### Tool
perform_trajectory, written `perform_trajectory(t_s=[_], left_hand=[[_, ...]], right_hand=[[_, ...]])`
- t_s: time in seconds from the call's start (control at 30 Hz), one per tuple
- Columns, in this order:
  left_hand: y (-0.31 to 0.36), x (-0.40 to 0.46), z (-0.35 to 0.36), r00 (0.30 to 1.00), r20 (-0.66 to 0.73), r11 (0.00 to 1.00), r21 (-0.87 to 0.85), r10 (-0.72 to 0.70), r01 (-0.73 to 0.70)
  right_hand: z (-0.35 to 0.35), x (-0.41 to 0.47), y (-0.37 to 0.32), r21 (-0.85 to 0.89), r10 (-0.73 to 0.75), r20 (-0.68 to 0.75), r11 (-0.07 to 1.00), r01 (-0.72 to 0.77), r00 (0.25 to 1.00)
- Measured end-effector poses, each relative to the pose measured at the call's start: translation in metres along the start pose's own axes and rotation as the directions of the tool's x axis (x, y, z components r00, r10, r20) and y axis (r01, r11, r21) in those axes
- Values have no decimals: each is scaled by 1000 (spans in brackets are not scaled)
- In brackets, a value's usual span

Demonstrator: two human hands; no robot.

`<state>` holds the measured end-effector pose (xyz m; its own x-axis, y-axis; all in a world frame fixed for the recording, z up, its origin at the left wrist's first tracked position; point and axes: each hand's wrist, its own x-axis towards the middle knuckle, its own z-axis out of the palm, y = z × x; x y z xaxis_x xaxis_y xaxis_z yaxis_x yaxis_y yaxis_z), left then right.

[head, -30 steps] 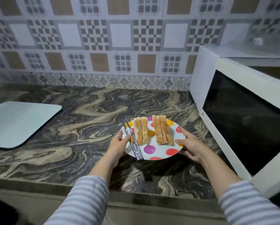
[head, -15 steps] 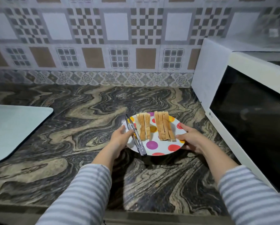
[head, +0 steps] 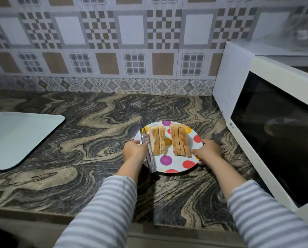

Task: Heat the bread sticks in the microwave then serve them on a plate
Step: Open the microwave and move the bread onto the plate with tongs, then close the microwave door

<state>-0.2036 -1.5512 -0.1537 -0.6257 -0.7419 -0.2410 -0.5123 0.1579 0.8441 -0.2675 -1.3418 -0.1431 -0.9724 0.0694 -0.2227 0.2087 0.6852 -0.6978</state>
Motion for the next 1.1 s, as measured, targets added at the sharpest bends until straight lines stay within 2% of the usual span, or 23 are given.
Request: perform_trajectory(t_s=[0.07,0.17,0.33,0.43,0.53,0.63,0.77,0.83,0.97,1.1], left_hand=[[0,-3,-1,1000,-7,1000,13,4,-4],[-3,-9,-1,1000,1,998,59,28,-28],[-3,-27,-9,990,108,969,221,90,-112],[2,-44,-13,986,102,929,334,132,-159],[10,-60,-11,976,75,923,318,205,-218],[21,-74,1,942,110,882,328,319,-337],[48,-86,26,839,205,796,267,504,-543],[62,-89,41,765,287,736,224,577,-639],[90,-98,66,577,444,590,125,686,-798],[116,-111,80,355,513,438,-48,782,-898]], right_hand=[[1,-2,-1,-82,-13,-30,997,10,999],[-2,-10,1,-200,-26,-1,980,25,1000],[-15,-30,17,-177,-65,88,981,79,994],[-26,-45,27,-180,-106,97,976,122,990],[-40,-60,34,-218,-140,95,963,158,986],[-59,-76,37,-243,-151,63,956,162,986],[-84,-89,35,-290,-224,-71,937,195,972],[-95,-98,31,-342,-277,-144,915,214,950],[-108,-119,21,-461,-381,-296,860,218,876],[-114,-131,9,-592,-481,-435,790,160,761]])
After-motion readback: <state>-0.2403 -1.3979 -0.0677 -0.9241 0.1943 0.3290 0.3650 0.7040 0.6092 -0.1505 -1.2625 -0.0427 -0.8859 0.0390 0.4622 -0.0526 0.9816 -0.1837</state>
